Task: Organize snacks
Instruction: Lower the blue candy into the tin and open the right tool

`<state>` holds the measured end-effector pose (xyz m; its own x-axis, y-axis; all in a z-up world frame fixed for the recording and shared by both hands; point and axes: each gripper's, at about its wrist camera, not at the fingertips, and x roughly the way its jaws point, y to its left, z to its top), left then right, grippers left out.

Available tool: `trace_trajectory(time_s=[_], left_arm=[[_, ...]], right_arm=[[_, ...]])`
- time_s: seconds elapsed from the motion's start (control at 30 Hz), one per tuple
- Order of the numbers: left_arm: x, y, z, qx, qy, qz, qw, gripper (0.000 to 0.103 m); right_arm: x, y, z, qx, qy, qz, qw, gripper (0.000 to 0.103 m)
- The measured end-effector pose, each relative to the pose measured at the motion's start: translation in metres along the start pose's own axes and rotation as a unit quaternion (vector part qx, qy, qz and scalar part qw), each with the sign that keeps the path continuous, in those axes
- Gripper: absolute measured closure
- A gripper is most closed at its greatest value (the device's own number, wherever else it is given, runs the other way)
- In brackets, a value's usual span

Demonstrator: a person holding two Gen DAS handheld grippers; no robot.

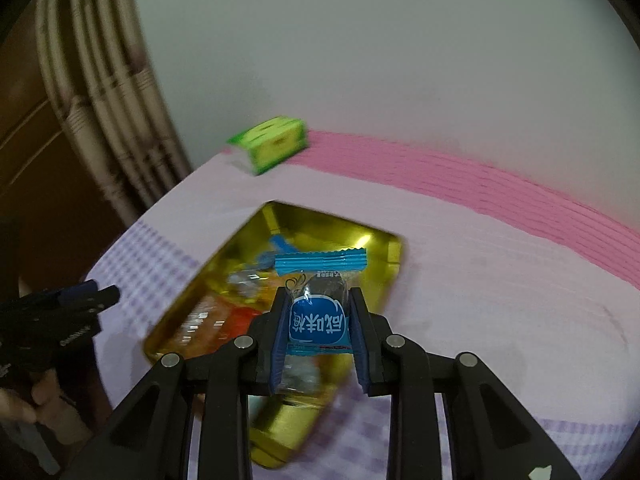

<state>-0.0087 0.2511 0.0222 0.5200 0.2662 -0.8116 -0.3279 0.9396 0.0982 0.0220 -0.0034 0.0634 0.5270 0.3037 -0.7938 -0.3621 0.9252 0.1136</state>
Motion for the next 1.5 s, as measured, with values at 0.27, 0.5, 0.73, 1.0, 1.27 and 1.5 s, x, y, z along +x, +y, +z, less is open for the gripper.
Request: trace_trajectory(time_s=[0.27,0.5,0.73,1.0,1.27,1.5], left_arm=[[0.004,0.014,-0.007,-0.008,0.014,0.012,0.9998,0.065],[0.006,0.020,-0.010,-0.016,0.024,0.011,0.9995,0.065],[0.006,0.018,-0.010,-0.013,0.025,0.006,0.9996,0.065],[0.004,0.017,-0.012,-0.009,0.027,0.002,0.9996,0.064],[-0.001,0.016,-0.016,-0.002,0.026,-0.001,0.9997,0.058],[-0.007,0.012,-0.019,0.011,0.019,0.000,0.9998,0.055]], right_arm=[[0.034,0.048,-0.002,-0.034,0.033,0.034,0.998,0.077],[0.062,0.058,-0.003,-0.043,0.056,0.026,0.997,0.077],[0.082,0.052,-0.004,-0.044,0.069,0.001,0.997,0.077],[0.090,0.050,-0.008,-0.042,0.077,-0.009,0.996,0.076],[0.089,0.050,-0.008,-0.033,0.077,-0.008,0.997,0.069],[0.068,0.051,-0.003,-0.021,0.060,-0.003,0.998,0.050]])
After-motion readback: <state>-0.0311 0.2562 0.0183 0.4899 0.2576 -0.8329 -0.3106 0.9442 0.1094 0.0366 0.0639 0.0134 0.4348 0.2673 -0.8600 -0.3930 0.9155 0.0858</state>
